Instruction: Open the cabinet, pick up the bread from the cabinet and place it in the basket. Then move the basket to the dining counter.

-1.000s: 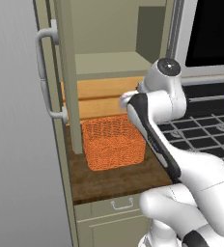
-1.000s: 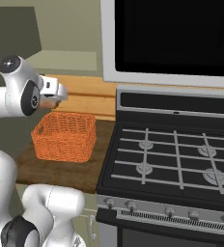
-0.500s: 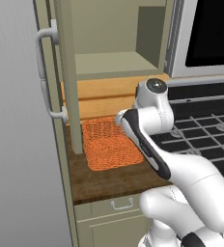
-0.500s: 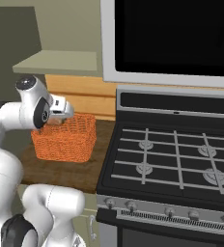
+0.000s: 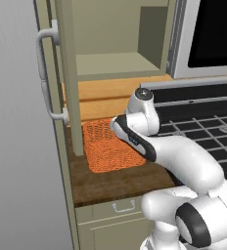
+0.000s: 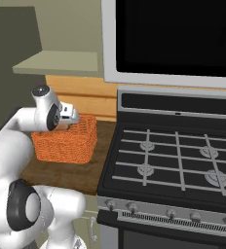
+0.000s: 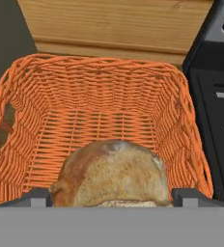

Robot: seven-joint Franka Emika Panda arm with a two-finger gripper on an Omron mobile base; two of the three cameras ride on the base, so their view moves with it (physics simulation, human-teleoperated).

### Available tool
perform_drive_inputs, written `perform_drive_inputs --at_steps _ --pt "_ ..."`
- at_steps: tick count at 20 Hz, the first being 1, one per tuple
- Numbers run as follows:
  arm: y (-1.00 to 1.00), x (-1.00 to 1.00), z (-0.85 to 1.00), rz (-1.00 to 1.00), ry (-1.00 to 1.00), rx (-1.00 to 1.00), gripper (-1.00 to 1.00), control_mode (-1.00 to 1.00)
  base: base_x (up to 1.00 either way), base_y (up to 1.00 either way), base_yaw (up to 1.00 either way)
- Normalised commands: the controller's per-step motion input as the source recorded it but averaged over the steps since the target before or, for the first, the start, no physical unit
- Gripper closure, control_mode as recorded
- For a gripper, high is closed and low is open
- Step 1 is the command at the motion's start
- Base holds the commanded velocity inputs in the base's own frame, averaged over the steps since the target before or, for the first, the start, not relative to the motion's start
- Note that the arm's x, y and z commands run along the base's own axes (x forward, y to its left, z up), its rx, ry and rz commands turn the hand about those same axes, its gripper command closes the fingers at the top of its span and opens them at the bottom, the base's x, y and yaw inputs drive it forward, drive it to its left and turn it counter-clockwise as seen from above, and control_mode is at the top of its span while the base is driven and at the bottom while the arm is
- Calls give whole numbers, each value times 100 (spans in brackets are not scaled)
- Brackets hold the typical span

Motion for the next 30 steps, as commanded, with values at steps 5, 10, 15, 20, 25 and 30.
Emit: perform_drive_inputs --at_steps 5,10,15,20,25,30 --pt "4 63 -40 0 12 0 100 -100 0 0 0" --pt "1 45 -42 0 11 0 100 -100 0 0 0" --pt "4 40 -44 0 3 0 100 -100 0 0 0" --pt "7 35 -48 0 2 0 100 -100 0 0 0" --pt "11 35 -51 0 4 0 100 -100 0 0 0" --pt "20 38 -35 0 1 0 -100 -100 0 0 0"
